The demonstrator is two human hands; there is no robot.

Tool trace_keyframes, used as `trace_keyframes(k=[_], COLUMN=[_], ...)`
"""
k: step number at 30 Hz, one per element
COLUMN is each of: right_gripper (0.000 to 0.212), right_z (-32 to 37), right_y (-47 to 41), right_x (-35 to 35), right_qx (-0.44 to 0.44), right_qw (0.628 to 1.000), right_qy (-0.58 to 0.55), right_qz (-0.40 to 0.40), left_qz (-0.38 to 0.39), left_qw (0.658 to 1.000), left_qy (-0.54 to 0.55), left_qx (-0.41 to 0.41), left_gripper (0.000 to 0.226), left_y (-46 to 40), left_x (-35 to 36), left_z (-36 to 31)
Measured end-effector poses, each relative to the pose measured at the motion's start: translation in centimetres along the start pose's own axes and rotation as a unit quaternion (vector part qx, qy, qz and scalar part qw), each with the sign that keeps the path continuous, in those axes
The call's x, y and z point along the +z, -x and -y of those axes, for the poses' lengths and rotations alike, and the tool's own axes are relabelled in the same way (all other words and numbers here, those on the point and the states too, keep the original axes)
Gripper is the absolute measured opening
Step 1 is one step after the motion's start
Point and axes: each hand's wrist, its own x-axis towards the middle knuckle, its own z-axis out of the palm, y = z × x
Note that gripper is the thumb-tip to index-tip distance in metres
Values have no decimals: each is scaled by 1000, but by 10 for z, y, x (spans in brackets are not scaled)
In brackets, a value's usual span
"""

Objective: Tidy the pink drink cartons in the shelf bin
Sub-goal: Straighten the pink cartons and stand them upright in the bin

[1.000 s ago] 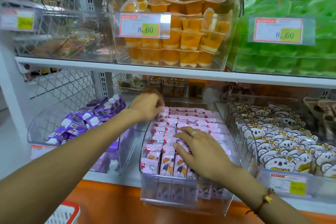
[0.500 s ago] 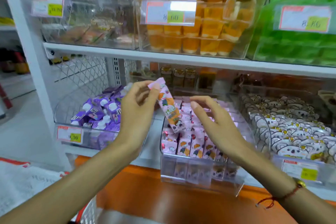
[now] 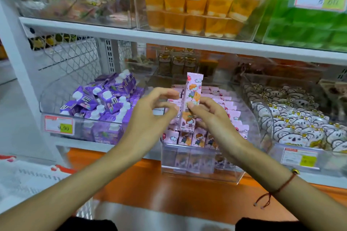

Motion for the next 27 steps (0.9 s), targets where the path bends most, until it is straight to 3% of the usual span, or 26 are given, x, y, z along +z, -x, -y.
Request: trace_keyframes(k=[7, 14, 21, 23, 27], right_gripper=[36, 29, 30, 29, 25], right_z=[-1, 8, 8, 10, 11], right_y=[3, 4, 12, 13, 12], right_x=[0, -13, -13, -16, -20], right_qx=[0, -71, -164, -165, -126], right_qw=[998, 997, 984, 983, 990], right_qy=[-18, -37, 8, 19, 45], right_qz=[-55, 18, -76, -77, -49], left_qz=[15, 37, 31, 36, 67], left_qw=[988, 989, 977, 985, 997], left_qy=[-129, -125, -175, -140, -12], left_qx=[80, 72, 121, 98, -35], left_gripper=[43, 28, 36, 35, 26], left_y=[6, 0, 0, 0, -3], left_x=[13, 13, 11, 10, 10], left_z=[3, 3, 4, -1, -9])
